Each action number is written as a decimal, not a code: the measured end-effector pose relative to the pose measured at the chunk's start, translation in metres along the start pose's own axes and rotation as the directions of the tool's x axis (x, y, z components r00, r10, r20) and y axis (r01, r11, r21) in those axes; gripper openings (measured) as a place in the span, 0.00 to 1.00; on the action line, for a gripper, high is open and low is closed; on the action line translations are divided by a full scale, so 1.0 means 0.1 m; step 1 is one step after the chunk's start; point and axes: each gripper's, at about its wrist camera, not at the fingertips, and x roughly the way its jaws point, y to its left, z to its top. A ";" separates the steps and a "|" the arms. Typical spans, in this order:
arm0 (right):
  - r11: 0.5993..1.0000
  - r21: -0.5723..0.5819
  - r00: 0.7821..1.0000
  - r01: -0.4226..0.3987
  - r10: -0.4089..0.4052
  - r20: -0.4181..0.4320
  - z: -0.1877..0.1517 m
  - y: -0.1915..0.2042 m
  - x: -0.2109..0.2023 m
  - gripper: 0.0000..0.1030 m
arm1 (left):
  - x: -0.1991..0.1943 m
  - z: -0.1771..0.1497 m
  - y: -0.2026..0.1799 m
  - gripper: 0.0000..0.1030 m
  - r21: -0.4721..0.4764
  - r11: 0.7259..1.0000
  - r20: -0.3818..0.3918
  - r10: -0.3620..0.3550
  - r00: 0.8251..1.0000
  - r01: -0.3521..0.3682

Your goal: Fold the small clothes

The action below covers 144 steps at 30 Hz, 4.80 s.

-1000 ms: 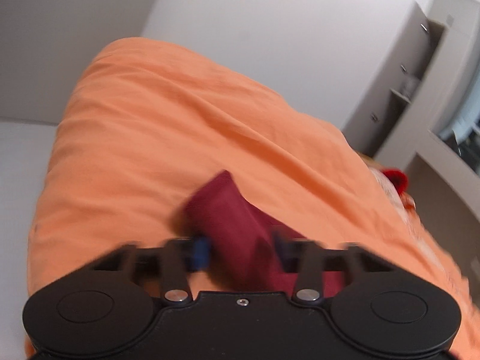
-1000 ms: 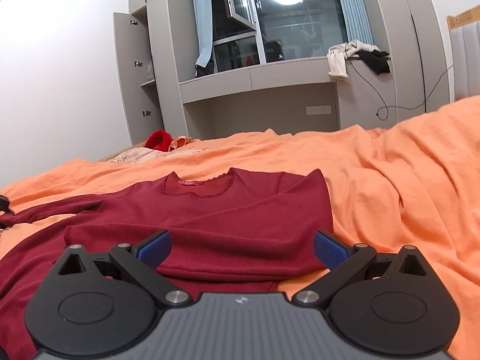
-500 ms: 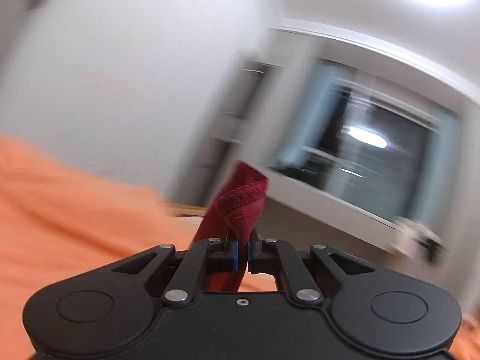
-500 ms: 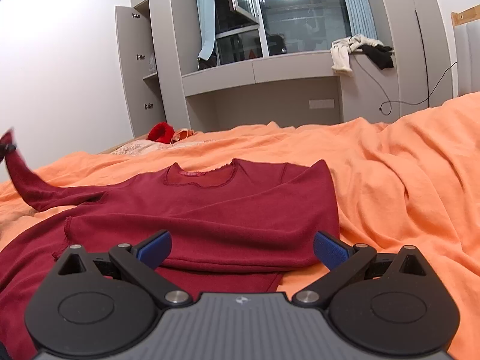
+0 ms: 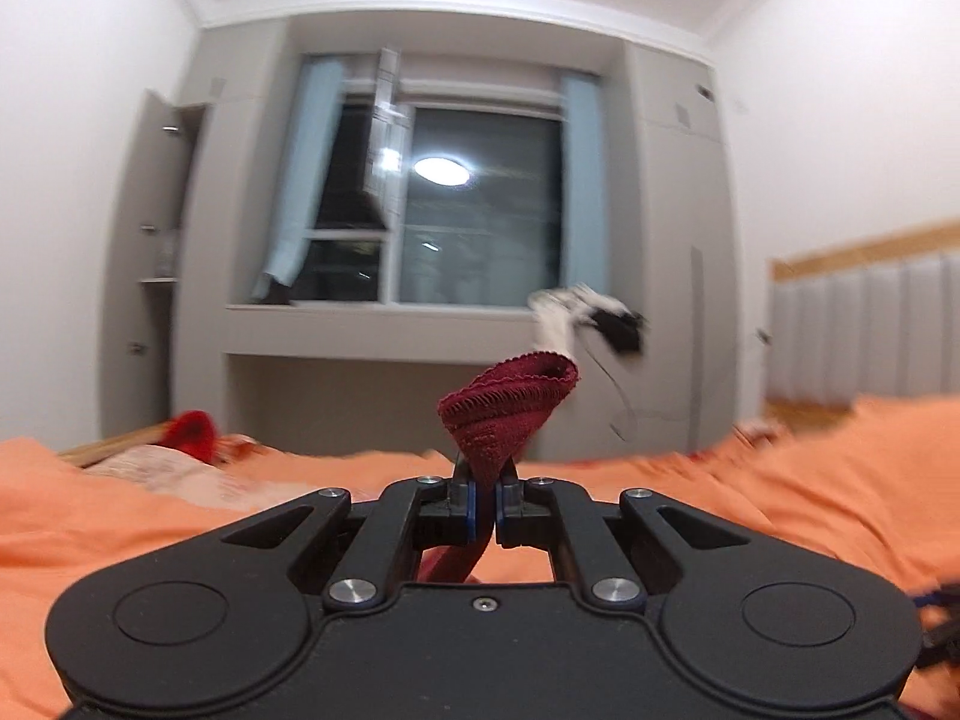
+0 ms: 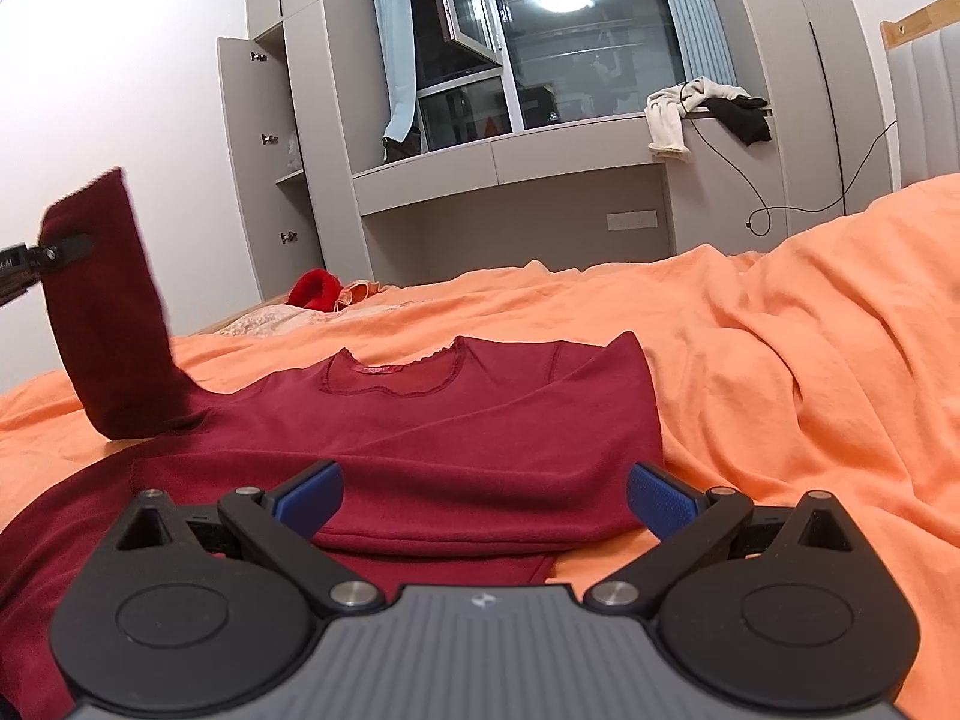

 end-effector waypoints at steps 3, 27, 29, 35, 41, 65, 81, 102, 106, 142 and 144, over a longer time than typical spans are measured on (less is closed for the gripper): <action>1.000 0.001 1.000 -0.001 0.001 0.000 -0.01 0.00 -0.01 1.00 | 0.07 -0.28 -0.35 0.05 0.074 0.995 -0.060 -0.067 0.996 0.072; 1.000 -0.021 1.000 0.003 -0.003 -0.014 -0.02 0.08 0.02 1.00 | 0.05 -1.24 -0.71 0.29 0.176 0.926 -0.428 -0.235 0.873 0.335; 0.999 -0.047 1.000 -0.005 0.004 -0.018 -0.02 0.13 0.03 1.00 | 0.03 -1.24 -0.72 0.40 0.179 0.918 -0.433 -0.250 0.866 0.355; 0.993 -0.115 0.999 -0.024 0.021 -0.027 0.01 0.31 0.06 1.00 | -0.08 -1.19 -0.61 0.73 0.149 0.902 -0.433 -0.310 0.847 0.406; 0.986 -0.163 0.998 -0.044 0.037 -0.045 0.02 0.51 0.14 1.00 | -0.15 -1.04 -0.34 0.83 0.110 0.926 -0.391 -0.293 0.873 0.361; 0.943 -0.310 0.981 -0.119 0.064 -0.183 -0.28 0.94 0.41 1.00 | 0.48 -0.91 1.90 0.78 -0.352 0.836 -0.465 0.234 0.854 -0.421; 0.967 -0.200 0.970 -0.159 0.115 -0.213 -0.30 0.74 0.39 1.00 | 0.74 -0.93 1.53 0.25 -0.131 0.877 -0.534 0.331 0.778 -0.463; 0.913 -0.406 0.999 -0.046 0.040 -0.023 -0.82 0.99 -0.46 1.00 | -0.58 -0.76 0.83 0.99 -0.135 0.906 -0.319 0.344 0.883 -0.401; 0.944 -0.331 1.000 0.005 -0.003 0.005 -0.98 0.95 -0.68 1.00 | -0.82 -0.82 0.56 0.99 -0.090 0.930 -0.275 0.322 0.906 -0.357; 0.312 -0.930 0.977 0.194 -0.145 0.155 -2.19 1.89 -0.86 1.00 | -1.88 -1.14 0.00 1.00 -0.030 0.964 -0.291 0.245 0.925 -0.265; 0.332 -0.918 0.971 0.219 -0.169 0.171 -2.17 1.88 -0.82 1.00 | -1.87 -1.15 0.00 1.00 -0.030 0.963 -0.293 0.247 0.924 -0.267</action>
